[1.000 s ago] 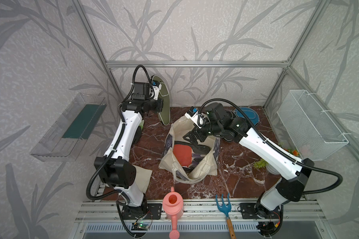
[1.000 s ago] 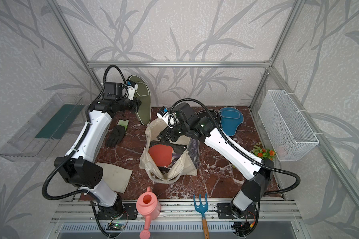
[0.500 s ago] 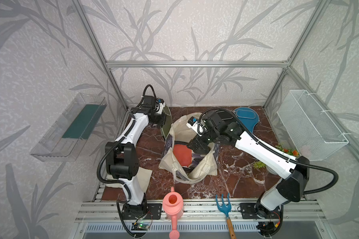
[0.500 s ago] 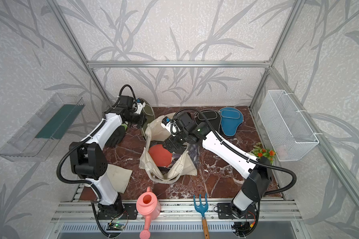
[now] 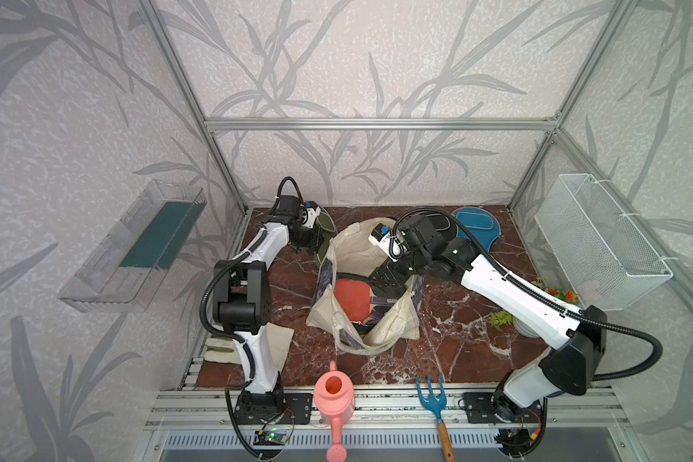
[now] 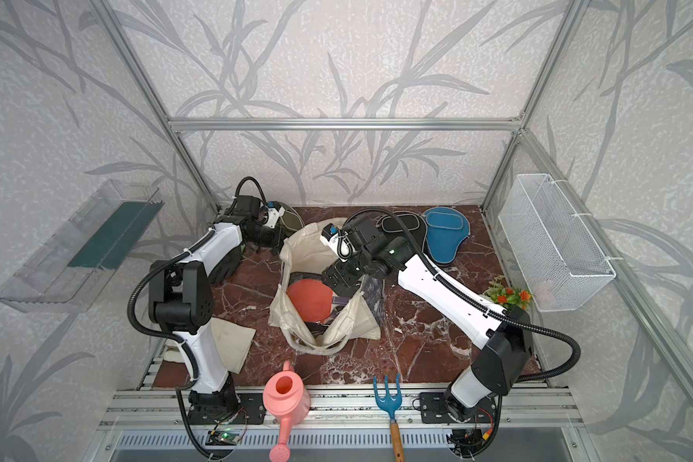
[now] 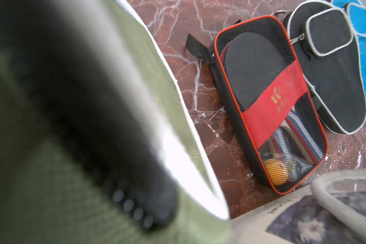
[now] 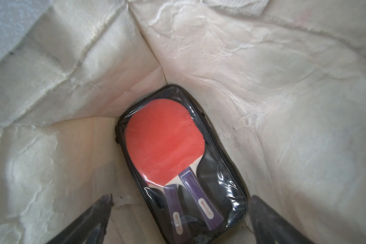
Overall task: Remove the ping pong set from the canvas bag
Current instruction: Place the ping pong set at the center of the board.
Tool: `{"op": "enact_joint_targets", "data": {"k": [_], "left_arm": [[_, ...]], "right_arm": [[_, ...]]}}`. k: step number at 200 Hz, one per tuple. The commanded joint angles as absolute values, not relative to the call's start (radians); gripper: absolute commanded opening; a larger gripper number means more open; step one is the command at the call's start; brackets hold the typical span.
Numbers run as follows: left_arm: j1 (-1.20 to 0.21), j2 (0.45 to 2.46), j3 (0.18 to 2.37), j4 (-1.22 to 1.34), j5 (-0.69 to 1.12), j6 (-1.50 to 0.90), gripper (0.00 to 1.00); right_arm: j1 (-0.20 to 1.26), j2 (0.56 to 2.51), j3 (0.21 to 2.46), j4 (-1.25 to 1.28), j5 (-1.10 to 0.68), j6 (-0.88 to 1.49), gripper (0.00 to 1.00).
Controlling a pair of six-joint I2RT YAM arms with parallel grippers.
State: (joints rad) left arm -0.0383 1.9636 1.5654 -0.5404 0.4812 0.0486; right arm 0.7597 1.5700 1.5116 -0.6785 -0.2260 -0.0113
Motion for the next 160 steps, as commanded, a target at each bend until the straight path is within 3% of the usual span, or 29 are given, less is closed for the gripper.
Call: {"op": "enact_joint_targets", "data": {"k": [1,76,127,160], "left_arm": [[-0.029,2.005,1.576,-0.540,0.502,0.040,0.00],[-0.029,2.122,1.635,-0.595,0.383,0.022,0.24],[-0.028,2.126,1.660,-0.635,0.286,0.011,0.62],[-0.028,2.109,1.679,-0.673,0.170,-0.004,0.77]], "right_arm": [[0.755,1.537,1.502,-0.679,-0.229,-0.005,0.99],[0.749,1.537,1.499,-0.685,-0.227,-0.004,0.99],[0.744,1.542,1.511,-0.700,-0.227,-0.011,0.99],[0.740,1.542,1.515,-0.707,-0.225,-0.020,0.99]]}}
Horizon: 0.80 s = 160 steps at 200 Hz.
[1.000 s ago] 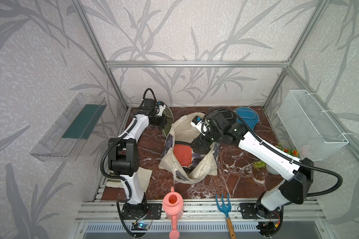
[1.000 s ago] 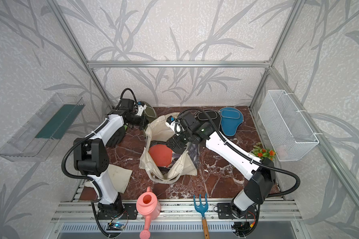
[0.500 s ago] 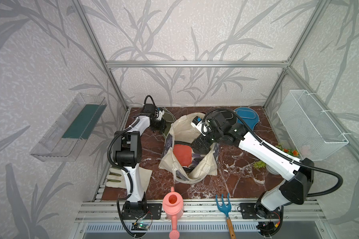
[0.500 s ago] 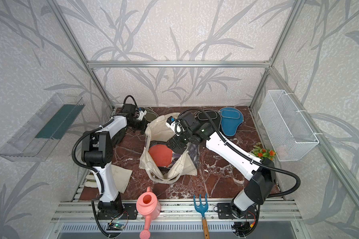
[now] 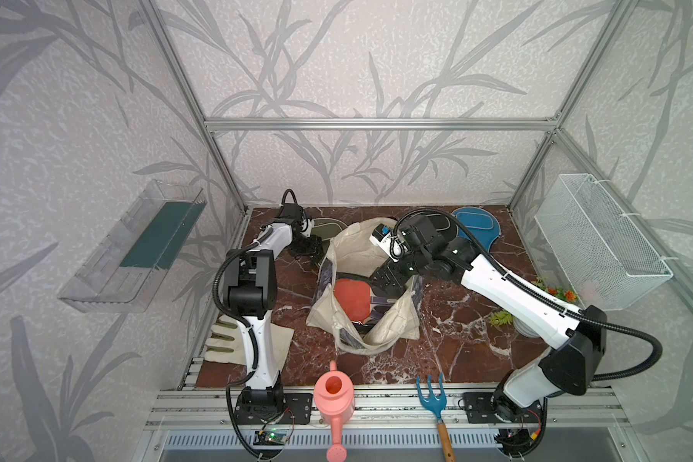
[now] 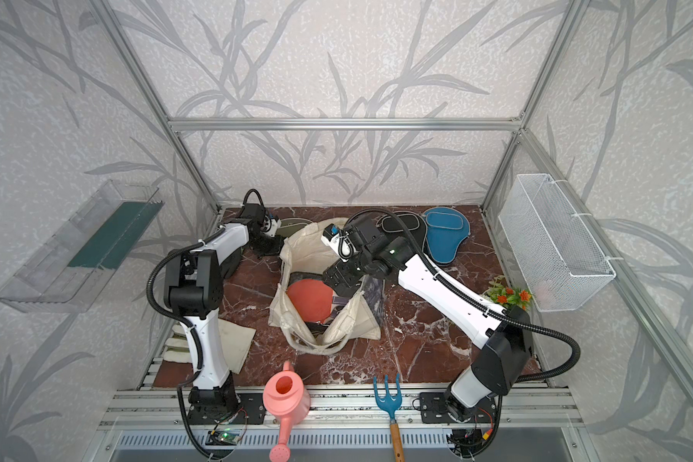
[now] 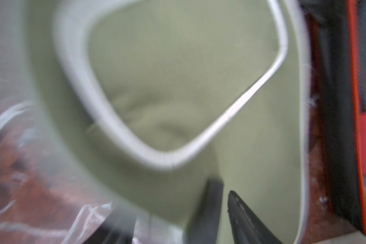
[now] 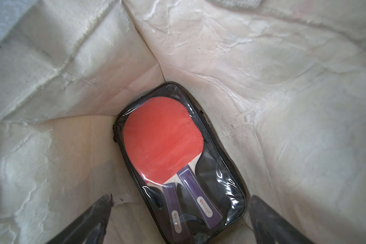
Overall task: Remove the ping pong set from the canvas bag
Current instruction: Place the ping pong set at the center of the board, then adjust the canvas bag at the center of the board.
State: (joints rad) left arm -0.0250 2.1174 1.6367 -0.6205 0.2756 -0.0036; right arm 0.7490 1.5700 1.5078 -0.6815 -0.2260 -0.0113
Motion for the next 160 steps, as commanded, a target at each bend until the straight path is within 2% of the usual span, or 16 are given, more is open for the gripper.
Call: {"op": "enact_joint_targets", "data": {"k": [1,44,91,129,137,160], "left_arm": [[-0.029,2.109,1.678,-0.674,0.168,-0.004,0.77],[-0.029,2.051,1.689,-0.693,0.137,0.002,0.82],[-0.046,1.880,1.792,-0.777,0.177,0.047,0.91],[-0.115,1.754,1.895,-0.868,0.219,0.084,0.94],[-0.131,1.723,1.898,-0.870,0.229,0.085,0.99],[-0.172,1.618,1.851,-0.829,0.316,0.070,0.99]], "right_arm": [[0.740,1.542,1.515,-0.706,-0.225,-0.019,0.99],[0.726,1.534,1.520,-0.715,-0.227,-0.027,0.99],[0.724,1.517,1.521,-0.726,-0.222,-0.040,0.99],[0.724,1.507,1.502,-0.715,-0.227,-0.032,0.99],[0.724,1.505,1.499,-0.715,-0.229,-0.030,0.99],[0.724,1.493,1.485,-0.711,-0.228,-0.026,0.99]]}}
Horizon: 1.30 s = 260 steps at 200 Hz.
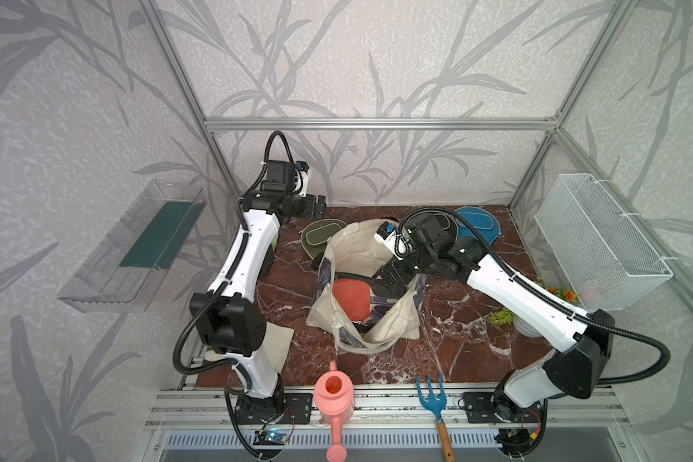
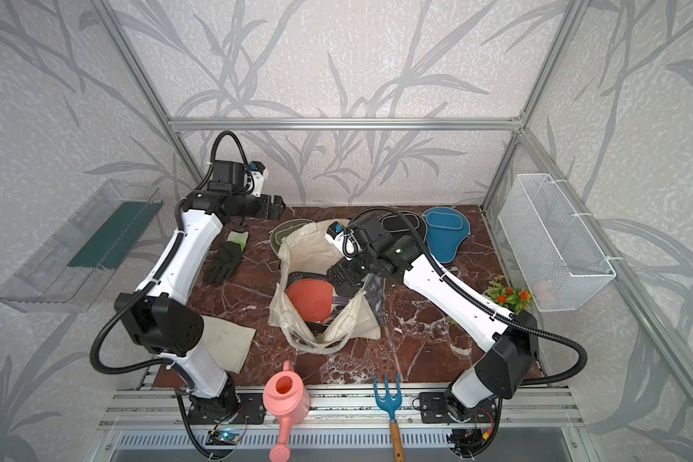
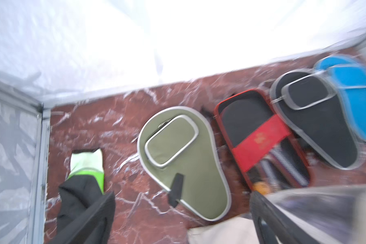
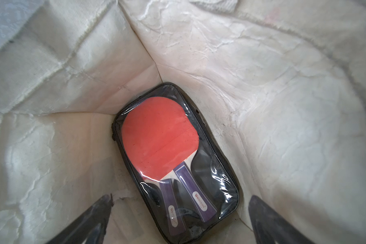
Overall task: Remove the ping pong set from the canvas bag
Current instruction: Adjust the canvas bag at the center of the board.
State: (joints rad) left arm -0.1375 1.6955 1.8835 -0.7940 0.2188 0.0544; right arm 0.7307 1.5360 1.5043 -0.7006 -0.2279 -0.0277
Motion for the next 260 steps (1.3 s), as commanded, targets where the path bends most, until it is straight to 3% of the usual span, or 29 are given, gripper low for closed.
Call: {"op": "enact_joint_targets", "data": {"k": [1,37,84,108,124,149,160,212,260], "left_arm": [[-0.174,1.613,1.847,-0.826,0.319,0.070,0.99],[-0.267,1.496,1.721,-0.811,0.355,0.057,0.99],[-0.289,1.510,1.609,-0.836,0.273,0.046,0.99],[-0.294,1.528,1.599,-0.839,0.302,0.038,0.91],[-0.298,1.529,1.598,-0.834,0.336,0.037,0.74],[-0.300,1.517,1.605,-0.836,0.391,0.046,0.18],[-0.301,1.504,1.607,-0.833,0.407,0.052,0.00],[-0.302,1.339,1.532,-0.680,0.475,0.058,0.00],[-0.303,1.249,1.456,-0.589,0.540,0.030,0.00]], "right_arm": [[0.724,1.492,1.484,-0.711,-0.227,-0.026,0.99],[0.724,1.474,1.459,-0.700,-0.212,-0.019,0.99],[0.726,1.456,1.454,-0.701,-0.218,-0.015,0.99],[0.726,1.435,1.434,-0.701,-0.214,-0.010,0.99],[0.726,1.423,1.420,-0.702,-0.210,-0.009,0.99],[0.728,1.413,1.411,-0.713,-0.206,-0.010,0.99],[0.738,1.414,1.423,-0.729,-0.191,-0.019,0.99],[0.906,1.471,1.562,-0.827,-0.061,-0.123,0.99],[0.967,1.526,1.506,-0.738,-0.073,-0.120,0.99]]}}
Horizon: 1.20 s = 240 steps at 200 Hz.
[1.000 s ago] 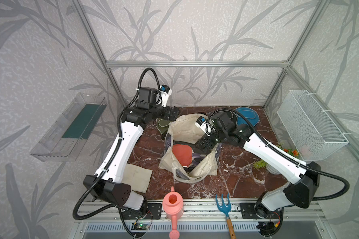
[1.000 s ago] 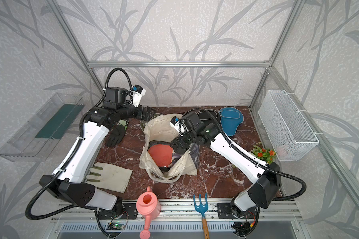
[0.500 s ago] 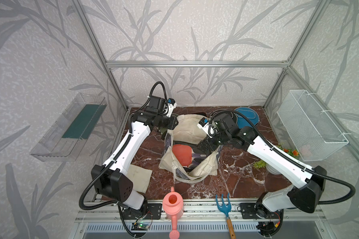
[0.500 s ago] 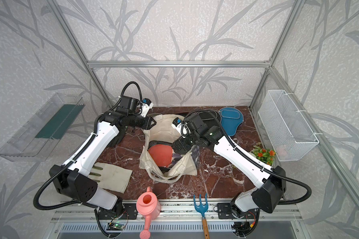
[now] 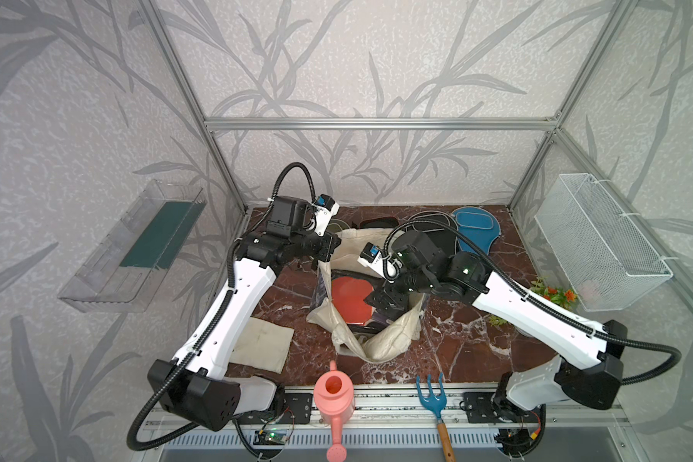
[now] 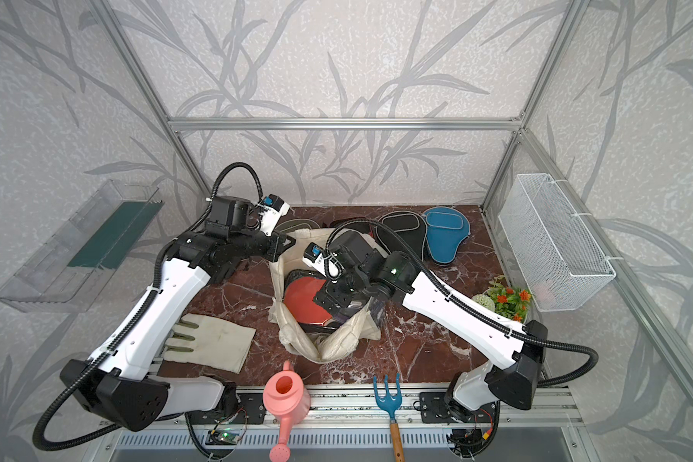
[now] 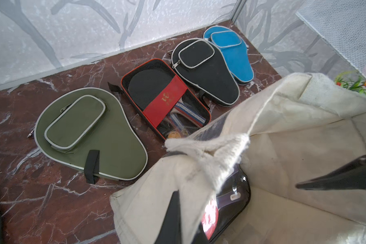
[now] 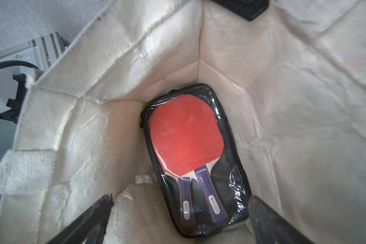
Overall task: Remove the ping pong set from the canvas bag
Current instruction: Adjust the canvas bag at the center of the board, then adjust the ping pong set in the canvas bag.
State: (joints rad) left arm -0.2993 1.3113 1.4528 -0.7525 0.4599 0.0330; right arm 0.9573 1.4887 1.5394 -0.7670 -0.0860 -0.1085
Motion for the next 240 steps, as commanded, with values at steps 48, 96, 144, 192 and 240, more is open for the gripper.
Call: {"op": "enact_joint_targets", "data": {"k": [48,96,144,192,240], "left_arm": [[-0.302,1.201,1.403,-0.541,0.566,0.017,0.00],[-0.302,1.221,1.387,-0.537,0.586,0.015,0.00],[-0.302,1.252,1.364,-0.528,0.651,0.037,0.00],[-0.302,1.308,1.334,-0.523,0.757,0.120,0.00],[-0.302,1.352,1.317,-0.511,0.851,0.170,0.00]], "right_arm": [[0.965,1.615,1.438,-0.642,-0.037,-0.105,0.99],[0.892,1.701,1.397,-0.573,-0.012,-0.088,0.99],[0.821,1.786,1.416,-0.536,-0.062,-0.145,0.99],[0.745,1.955,1.560,-0.578,-0.155,-0.139,0.99],[0.713,2.119,1.724,-0.695,-0.278,-0.176,0.99]]}}
